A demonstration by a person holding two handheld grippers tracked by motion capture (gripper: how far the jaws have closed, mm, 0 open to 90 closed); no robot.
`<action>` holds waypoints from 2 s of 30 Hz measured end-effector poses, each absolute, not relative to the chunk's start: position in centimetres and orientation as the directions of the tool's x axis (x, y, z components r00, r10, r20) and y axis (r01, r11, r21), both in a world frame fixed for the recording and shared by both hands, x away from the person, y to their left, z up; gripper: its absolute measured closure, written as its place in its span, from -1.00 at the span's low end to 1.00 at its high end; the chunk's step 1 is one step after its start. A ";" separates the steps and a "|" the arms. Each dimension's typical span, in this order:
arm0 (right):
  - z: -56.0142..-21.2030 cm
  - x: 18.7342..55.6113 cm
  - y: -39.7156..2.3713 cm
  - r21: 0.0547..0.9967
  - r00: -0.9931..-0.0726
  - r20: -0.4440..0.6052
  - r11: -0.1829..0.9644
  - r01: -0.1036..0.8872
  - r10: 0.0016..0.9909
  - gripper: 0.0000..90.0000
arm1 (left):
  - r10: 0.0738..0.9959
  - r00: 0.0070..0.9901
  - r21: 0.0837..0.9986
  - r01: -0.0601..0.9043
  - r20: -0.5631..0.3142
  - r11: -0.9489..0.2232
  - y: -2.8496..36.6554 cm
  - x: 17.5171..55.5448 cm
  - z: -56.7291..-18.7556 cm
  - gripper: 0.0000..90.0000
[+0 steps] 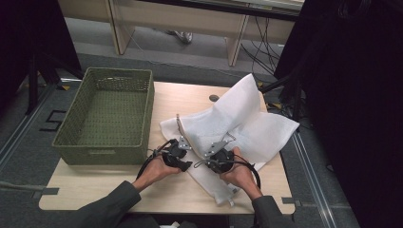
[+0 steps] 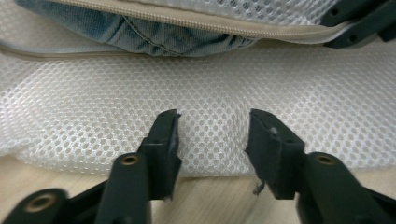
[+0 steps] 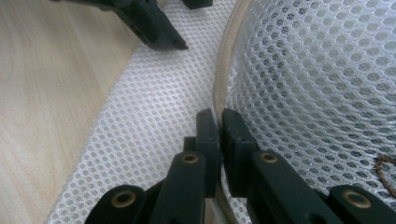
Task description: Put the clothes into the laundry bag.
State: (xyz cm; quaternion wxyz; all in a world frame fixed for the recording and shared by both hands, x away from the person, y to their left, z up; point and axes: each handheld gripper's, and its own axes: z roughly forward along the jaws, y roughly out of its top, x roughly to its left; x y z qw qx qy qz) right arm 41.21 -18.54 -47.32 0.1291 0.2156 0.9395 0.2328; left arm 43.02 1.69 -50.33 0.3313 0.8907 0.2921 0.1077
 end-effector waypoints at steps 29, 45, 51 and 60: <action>-47.5 43.5 -20.0 0.440 -0.822 -0.274 0.825 0.354 0.499 0.95 | 0.513 0.855 0.689 0.417 -0.076 -0.593 -2.0 36.2 -50.8 0.90; -46.3 43.7 -21.1 0.491 -0.807 -0.247 0.788 0.373 0.536 0.94 | 0.584 0.805 0.754 0.447 -0.104 -0.481 -1.1 38.4 -49.0 0.51; -45.5 43.1 -21.1 0.511 -0.818 -0.229 0.781 0.359 0.527 0.94 | 0.706 0.705 0.742 0.511 -0.074 -0.433 -1.0 40.6 -50.2 0.03; -44.0 41.5 -20.2 0.586 -0.859 -0.154 0.745 0.318 0.488 0.95 | 0.778 0.627 0.794 0.495 -0.047 -0.351 -2.1 42.3 -50.5 0.62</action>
